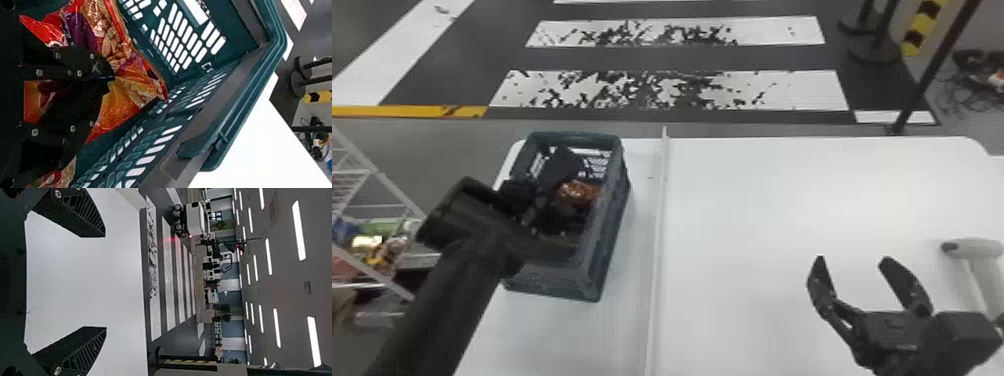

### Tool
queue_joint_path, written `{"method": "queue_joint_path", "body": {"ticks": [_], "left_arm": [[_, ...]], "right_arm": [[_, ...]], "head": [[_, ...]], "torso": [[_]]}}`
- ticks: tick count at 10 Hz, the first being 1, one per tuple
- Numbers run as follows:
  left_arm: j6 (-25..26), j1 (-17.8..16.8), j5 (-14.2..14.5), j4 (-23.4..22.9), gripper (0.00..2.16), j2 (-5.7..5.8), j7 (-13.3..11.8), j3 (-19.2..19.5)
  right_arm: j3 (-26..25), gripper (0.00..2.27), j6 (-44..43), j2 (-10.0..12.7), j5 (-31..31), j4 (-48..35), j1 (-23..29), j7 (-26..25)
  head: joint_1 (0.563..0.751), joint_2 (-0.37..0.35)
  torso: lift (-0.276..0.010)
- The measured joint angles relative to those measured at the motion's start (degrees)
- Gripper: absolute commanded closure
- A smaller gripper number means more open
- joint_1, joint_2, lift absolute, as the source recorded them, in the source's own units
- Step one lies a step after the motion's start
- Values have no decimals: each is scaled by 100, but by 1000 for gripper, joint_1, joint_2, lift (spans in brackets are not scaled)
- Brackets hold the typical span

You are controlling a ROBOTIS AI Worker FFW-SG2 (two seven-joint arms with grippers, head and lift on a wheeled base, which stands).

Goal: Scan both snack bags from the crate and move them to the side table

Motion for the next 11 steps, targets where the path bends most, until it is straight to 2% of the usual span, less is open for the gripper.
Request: {"method": "queue_joint_path", "body": {"ticks": [1, 4, 6, 8, 11], "left_arm": [[160, 146, 137, -301, 2135, -6, -6, 260], [1058, 595, 482, -1298, 2132, -6, 2, 930], [1269, 876, 906, -1775, 2135, -14, 110, 1334], [1286, 1015, 1250, -2003, 2135, -38, 202, 1587], [1284, 1125, 1411, -2231, 2132, -57, 196, 1743]], "right_arm": [[-12, 87, 0, -2, -2, 7, -1, 0], [-16, 87, 0, -2, 6, 9, -2, 0], [-8, 87, -15, 4, 7, 7, -2, 0], [-7, 87, -13, 7, 7, 1, -1, 0], [-7, 90, 0, 17, 23, -9, 7, 0]], "head": [[695, 96], [695, 134], [695, 157], [695, 164], [695, 166]], "torso": [[-75], [-75], [-75], [-75], [-75]]}}
